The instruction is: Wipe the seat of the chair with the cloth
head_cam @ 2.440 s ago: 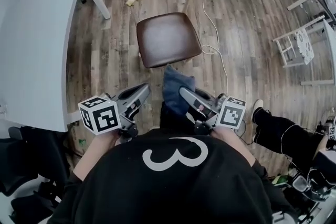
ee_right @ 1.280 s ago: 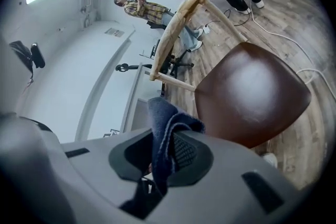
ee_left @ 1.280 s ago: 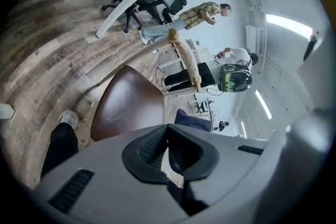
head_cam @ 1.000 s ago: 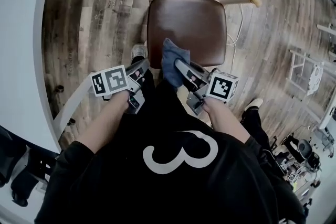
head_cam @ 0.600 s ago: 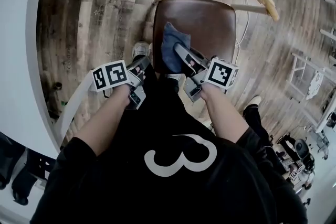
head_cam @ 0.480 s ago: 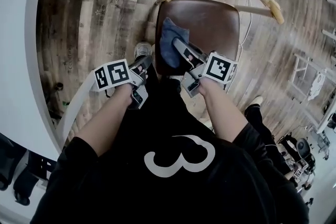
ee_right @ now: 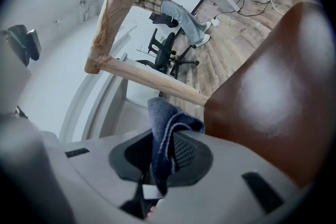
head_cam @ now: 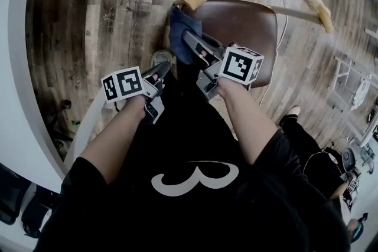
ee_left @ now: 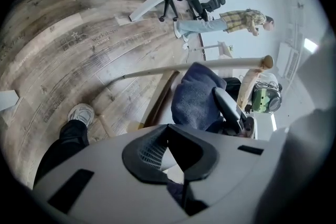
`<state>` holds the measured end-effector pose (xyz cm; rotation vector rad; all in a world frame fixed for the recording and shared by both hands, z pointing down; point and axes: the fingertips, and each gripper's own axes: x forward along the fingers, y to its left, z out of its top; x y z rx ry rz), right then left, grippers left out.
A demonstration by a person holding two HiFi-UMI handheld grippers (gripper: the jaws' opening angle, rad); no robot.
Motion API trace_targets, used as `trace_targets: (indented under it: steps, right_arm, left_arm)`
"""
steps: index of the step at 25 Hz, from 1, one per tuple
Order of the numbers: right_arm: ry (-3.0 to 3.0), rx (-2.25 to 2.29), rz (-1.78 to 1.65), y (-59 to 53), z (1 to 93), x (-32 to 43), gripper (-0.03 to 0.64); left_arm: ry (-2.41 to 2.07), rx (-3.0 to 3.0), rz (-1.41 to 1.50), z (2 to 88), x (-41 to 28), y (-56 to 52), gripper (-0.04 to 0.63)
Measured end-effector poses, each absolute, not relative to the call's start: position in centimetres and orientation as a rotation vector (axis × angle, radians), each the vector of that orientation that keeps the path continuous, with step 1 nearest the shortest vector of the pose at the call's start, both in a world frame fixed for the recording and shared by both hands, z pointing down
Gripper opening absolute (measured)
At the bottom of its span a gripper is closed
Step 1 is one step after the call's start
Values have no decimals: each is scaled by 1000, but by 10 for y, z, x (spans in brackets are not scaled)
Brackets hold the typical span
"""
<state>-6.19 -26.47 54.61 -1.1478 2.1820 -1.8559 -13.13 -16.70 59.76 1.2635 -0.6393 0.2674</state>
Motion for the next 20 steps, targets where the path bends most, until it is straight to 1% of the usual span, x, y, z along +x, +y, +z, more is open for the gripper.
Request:
trace_targets:
  steps: [13, 20]
  right_arm:
    - [2117, -1249, -1826, -276, 584, -54, 54]
    - [2197, -1341, -1798, -282, 597, -47, 54]
  left_arm:
    - [-603, 1279, 275, 613, -134, -182, 12]
    - [-571, 1282, 297, 615, -127, -181, 12]
